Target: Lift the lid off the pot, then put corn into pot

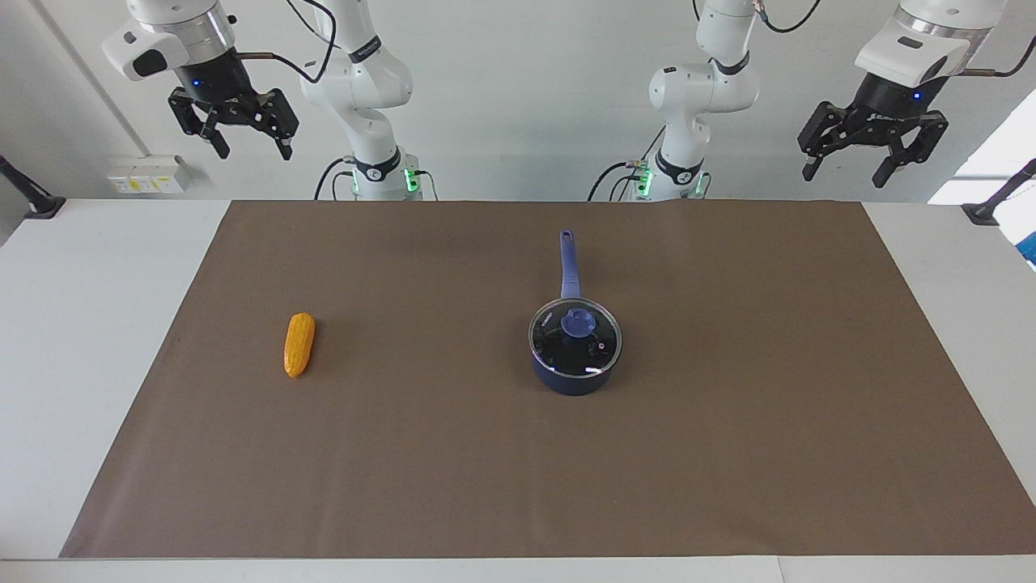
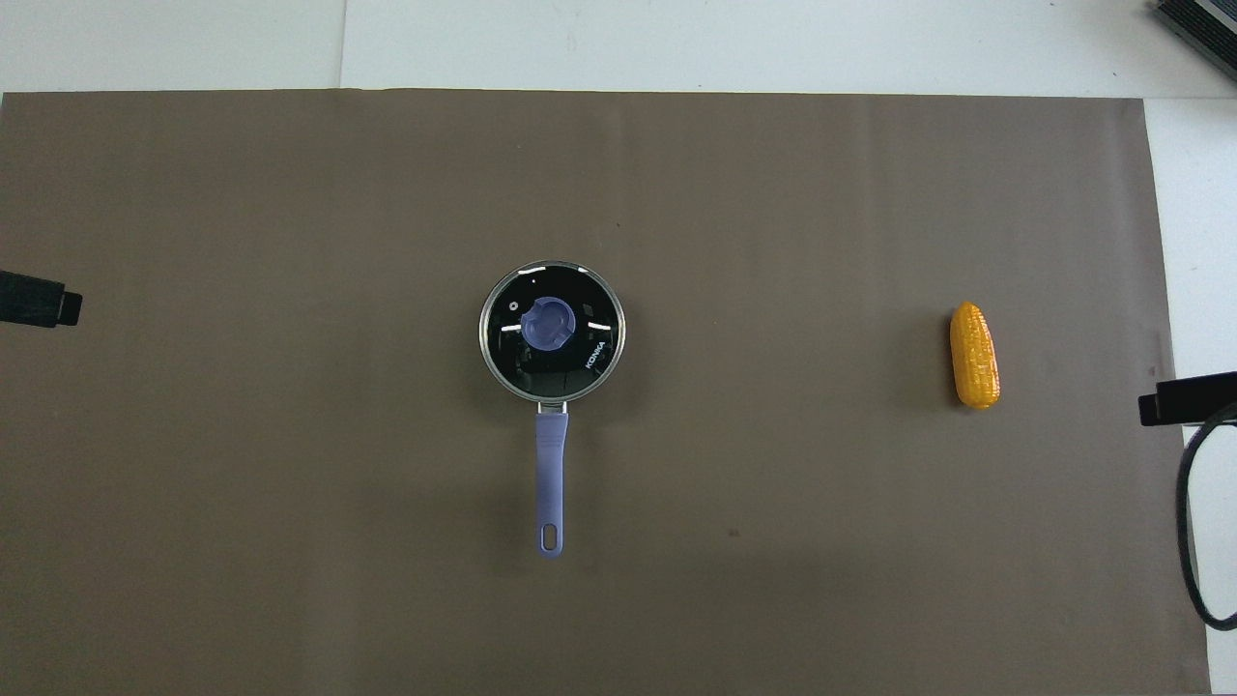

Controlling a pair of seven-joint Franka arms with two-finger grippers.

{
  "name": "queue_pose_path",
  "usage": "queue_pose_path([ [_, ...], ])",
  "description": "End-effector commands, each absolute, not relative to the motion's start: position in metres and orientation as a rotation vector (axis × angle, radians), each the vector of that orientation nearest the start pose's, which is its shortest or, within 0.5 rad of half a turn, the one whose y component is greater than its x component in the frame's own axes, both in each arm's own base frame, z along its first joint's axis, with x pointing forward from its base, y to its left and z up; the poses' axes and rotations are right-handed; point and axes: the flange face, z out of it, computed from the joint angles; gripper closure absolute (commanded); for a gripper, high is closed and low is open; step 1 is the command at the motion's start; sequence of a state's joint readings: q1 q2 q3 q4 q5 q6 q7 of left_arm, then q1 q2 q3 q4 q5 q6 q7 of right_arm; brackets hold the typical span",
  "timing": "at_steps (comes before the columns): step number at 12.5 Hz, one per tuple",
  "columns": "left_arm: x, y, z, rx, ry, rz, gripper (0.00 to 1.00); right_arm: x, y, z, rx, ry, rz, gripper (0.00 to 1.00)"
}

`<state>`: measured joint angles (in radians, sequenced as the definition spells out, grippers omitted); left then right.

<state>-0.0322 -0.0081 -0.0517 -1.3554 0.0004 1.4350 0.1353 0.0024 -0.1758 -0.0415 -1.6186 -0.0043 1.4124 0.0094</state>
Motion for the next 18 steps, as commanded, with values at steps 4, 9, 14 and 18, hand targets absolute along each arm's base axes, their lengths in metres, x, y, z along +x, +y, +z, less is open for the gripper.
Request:
queue_pose_path([
  [4,0.522,-0.038,0.717,-3.130,0.331,-0.109,0.00,0.475,-0.022,0.679,-3.121,0.054,0.045,0.00],
  [9,0.521,-0.037,0.717,-3.131,0.319,-0.109,0.00,0.474,-0.025,0.688,-3.120,0.060,0.028,0.00],
  [14,0.521,-0.044,0.716,-3.132,0.340,-0.114,0.00,0.472,-0.025,0.699,-3.119,0.060,-0.008,0.00],
  [18,0.521,-0.044,0.716,-3.133,0.337,-0.116,0.00,0.475,-0.033,0.698,-3.123,0.085,-0.017,0.00],
])
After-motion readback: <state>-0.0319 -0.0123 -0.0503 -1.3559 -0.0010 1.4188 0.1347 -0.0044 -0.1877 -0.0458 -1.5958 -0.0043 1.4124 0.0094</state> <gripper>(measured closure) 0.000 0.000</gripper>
